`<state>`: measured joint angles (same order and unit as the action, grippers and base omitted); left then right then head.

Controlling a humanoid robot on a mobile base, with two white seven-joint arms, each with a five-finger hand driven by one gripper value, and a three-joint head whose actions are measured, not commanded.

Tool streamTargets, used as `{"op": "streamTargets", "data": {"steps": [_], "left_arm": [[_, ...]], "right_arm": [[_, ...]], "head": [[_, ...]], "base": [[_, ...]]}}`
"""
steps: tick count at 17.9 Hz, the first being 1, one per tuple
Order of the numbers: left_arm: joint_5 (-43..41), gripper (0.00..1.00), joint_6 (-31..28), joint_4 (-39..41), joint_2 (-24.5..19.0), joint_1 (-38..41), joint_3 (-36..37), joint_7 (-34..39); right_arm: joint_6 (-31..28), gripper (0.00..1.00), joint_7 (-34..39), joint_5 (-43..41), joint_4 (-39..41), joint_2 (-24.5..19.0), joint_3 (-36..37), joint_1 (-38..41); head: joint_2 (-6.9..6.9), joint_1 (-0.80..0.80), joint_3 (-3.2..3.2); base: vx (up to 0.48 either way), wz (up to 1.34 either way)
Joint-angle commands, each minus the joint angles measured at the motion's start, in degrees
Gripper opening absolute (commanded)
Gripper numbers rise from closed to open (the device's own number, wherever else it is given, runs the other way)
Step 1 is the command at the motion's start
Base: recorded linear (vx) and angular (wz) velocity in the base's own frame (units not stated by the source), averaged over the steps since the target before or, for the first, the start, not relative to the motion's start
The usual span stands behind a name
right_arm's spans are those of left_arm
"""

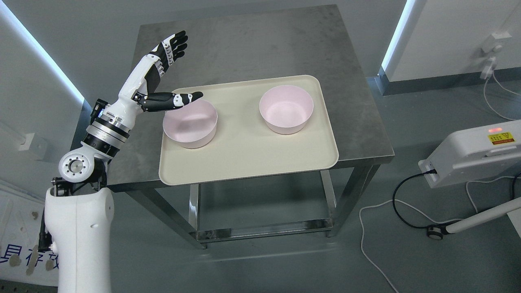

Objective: Stack pink IKEA bowls on left shelf middle
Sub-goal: 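Reach the left hand toward the pink bowl farther from the tray's center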

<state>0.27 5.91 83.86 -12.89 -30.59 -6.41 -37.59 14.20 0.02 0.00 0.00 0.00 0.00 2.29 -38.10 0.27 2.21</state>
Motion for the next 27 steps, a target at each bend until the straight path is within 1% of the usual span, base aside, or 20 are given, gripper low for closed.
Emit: {"op": "streamTargets", "data": {"steps": [1, 3, 6, 8, 12, 15, 18, 21, 24, 26, 27], "left_arm": [[-2.8, 0.84, -2.0, -12.8, -8.6, -3.2, 5.2, -7.6], [-2.8, 0.82, -2.0, -12.8, -8.6, -1.6, 5.2, -9.5], [-4.3, 0.81, -2.0, -13.4, -8.6, -1.0, 5.4, -9.5], [-6.9, 0.81, -2.0, -14.9, -8.3, -1.9, 4.7, -8.8], [-7.0, 0.79, -2.0, -15.4, -7.7, -5.1, 4.4, -8.4], [-7.2, 0.71, -2.1, -15.4, -8.1, -4.7, 5.0, -8.5], [-10.0, 0.65, -2.1, -15.4, -8.1, -4.6, 5.1, -8.5], [-9.9, 0.50, -1.9, -15.4, -7.5, -5.1, 4.2, -8.3], [-9.8, 0.36, -1.3, -15.4, -5.9, -6.0, 3.2, -8.4], [-10.0, 0.28, 1.9, -15.4, -5.8, -6.1, 3.7, -8.3], [-10.4, 0.28, 3.7, -15.4, -5.9, -6.1, 4.1, -8.2]], "right_arm": [[0.0, 1.00, 0.0, -0.1, 1.0, 1.0, 0.3, 0.0], [0.0, 1.00, 0.0, -0.1, 1.0, 1.0, 0.3, 0.0], [0.0, 1.00, 0.0, -0.1, 1.0, 1.0, 0.3, 0.0], [0.0, 1.00, 0.0, -0.1, 1.0, 1.0, 0.3, 0.0], [0.0, 1.00, 0.0, -0.1, 1.0, 1.0, 0.3, 0.0], [0.0, 1.00, 0.0, -0.1, 1.0, 1.0, 0.3, 0.0], [0.0, 1.00, 0.0, -0.1, 1.0, 1.0, 0.3, 0.0], [0.0, 1.00, 0.0, -0.1, 1.0, 1.0, 0.3, 0.0], [0.0, 1.00, 0.0, -0.1, 1.0, 1.0, 0.3, 0.0], [0.0, 1.00, 0.0, -0.1, 1.0, 1.0, 0.3, 0.0], [0.0, 1.00, 0.0, -0.1, 1.0, 1.0, 0.3, 0.0]], "head": [[0.00, 0.00, 0.00], [0.00, 0.00, 0.00], [0.00, 0.00, 0.00], [0.00, 0.00, 0.00], [0.00, 0.00, 0.00], [0.00, 0.00, 0.00], [0.00, 0.00, 0.00], [0.00, 0.00, 0.00], [0.00, 0.00, 0.00], [0.00, 0.00, 0.00], [0.00, 0.00, 0.00]], "base": [[0.000, 0.00], [0.000, 0.00], [0.000, 0.00], [0.000, 0.00], [0.000, 0.00], [0.000, 0.00], [0.000, 0.00], [0.000, 0.00], [0.000, 0.00], [0.000, 0.00], [0.000, 0.00]]}}
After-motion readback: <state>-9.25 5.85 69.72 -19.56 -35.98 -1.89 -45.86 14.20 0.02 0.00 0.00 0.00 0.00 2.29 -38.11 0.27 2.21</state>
